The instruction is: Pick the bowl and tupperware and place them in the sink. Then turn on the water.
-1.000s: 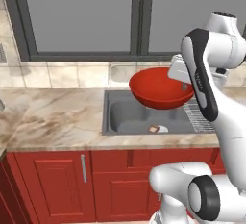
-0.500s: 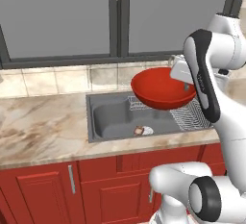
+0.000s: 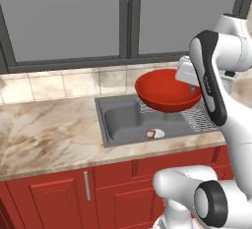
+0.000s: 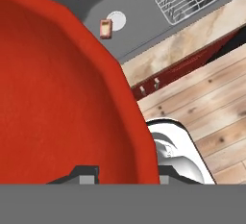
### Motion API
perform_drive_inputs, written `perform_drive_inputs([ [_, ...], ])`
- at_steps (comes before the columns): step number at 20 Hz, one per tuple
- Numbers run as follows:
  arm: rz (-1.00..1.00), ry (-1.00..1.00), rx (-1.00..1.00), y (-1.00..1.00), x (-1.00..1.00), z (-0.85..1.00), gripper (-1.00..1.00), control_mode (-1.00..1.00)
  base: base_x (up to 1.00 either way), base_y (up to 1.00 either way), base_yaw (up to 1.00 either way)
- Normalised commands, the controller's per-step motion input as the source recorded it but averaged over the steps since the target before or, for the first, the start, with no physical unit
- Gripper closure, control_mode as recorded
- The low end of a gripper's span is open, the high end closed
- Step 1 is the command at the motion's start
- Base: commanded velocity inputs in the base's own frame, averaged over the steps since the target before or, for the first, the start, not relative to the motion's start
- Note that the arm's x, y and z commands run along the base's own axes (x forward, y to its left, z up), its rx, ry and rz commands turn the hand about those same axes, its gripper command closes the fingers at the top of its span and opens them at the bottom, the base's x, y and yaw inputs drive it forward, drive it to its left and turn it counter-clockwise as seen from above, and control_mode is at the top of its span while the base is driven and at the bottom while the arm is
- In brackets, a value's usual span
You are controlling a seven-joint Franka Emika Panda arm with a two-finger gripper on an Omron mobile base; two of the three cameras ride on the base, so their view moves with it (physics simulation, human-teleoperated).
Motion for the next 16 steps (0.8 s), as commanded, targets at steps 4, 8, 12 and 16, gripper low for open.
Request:
perform_drive_inputs([
  [4, 0.0, 0.0, 0.0, 0.0, 0.0, 0.0, 1.0, 1.0, 0.33, 0.4, -0.03],
  [8, 0.0, 0.0, 0.0, 0.0, 0.0, 0.0, 1.0, 1.0, 0.38, 0.28, -0.03],
  [12, 0.0, 0.0, 0.0, 0.0, 0.0, 0.0, 1.0, 1.0, 0.46, 0.2, -0.03],
  [16, 0.0, 0.0, 0.0, 0.0, 0.0, 0.0, 1.0, 1.0, 0.56, 0.07, 0.0],
])
